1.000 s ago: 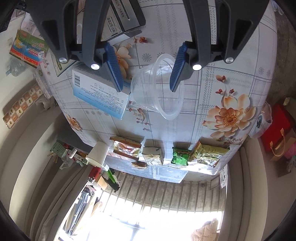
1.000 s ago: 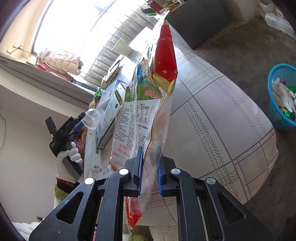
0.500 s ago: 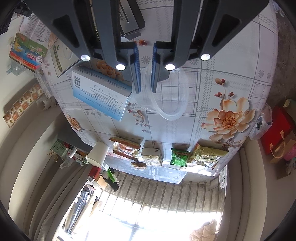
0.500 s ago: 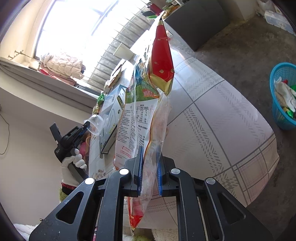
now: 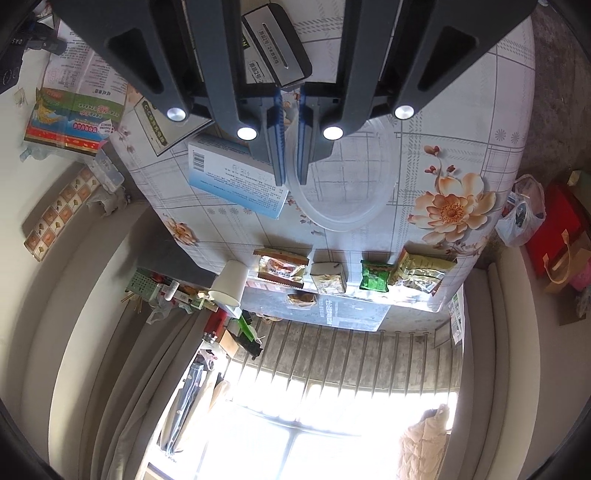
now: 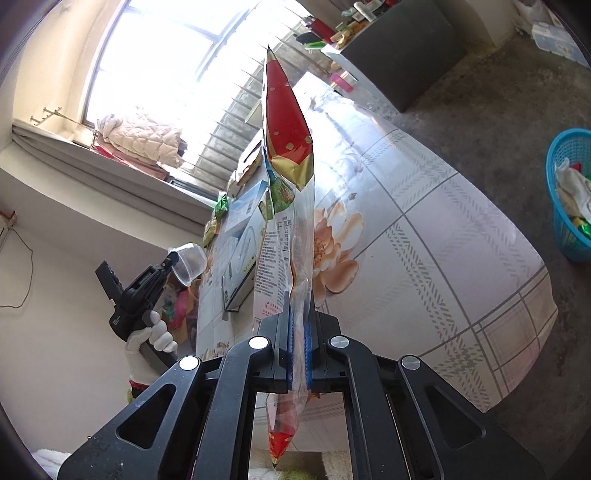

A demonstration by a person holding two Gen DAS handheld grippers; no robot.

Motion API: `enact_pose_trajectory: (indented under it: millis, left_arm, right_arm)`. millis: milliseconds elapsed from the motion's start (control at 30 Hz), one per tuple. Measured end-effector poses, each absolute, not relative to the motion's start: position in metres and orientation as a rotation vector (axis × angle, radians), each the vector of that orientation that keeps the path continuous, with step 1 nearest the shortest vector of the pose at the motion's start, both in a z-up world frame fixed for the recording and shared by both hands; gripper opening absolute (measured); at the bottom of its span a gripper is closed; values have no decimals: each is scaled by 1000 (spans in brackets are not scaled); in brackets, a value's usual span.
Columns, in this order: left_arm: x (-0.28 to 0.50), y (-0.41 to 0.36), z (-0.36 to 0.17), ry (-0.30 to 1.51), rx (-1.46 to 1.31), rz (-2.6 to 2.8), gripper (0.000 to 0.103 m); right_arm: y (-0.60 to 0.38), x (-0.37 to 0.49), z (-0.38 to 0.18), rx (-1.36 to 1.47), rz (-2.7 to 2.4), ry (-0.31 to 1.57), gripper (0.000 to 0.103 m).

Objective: Collect trash
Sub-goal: 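Lift the printed bag with the right tool while the left tool grasps the clear plastic container, then carry the bag over the wastebasket with the right tool while the left tool drops the container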

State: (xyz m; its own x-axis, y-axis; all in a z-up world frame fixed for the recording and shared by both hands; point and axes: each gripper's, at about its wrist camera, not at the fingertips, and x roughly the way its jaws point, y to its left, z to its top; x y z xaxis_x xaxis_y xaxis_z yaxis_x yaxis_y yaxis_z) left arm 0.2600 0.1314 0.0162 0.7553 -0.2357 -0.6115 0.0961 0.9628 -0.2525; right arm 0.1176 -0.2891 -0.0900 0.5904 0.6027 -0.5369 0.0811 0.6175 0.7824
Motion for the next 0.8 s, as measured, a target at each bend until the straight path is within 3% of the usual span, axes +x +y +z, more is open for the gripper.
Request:
enact_pose_trajectory:
  millis: [367, 800]
  left_arm:
    - [224, 84, 60, 636, -142, -338, 6]
    - [186, -63, 93, 644, -23, -692, 6]
  right_arm:
    - [-309, 105, -81, 909, 359, 808, 1]
    - [-382, 58, -87, 1039, 268, 643, 1]
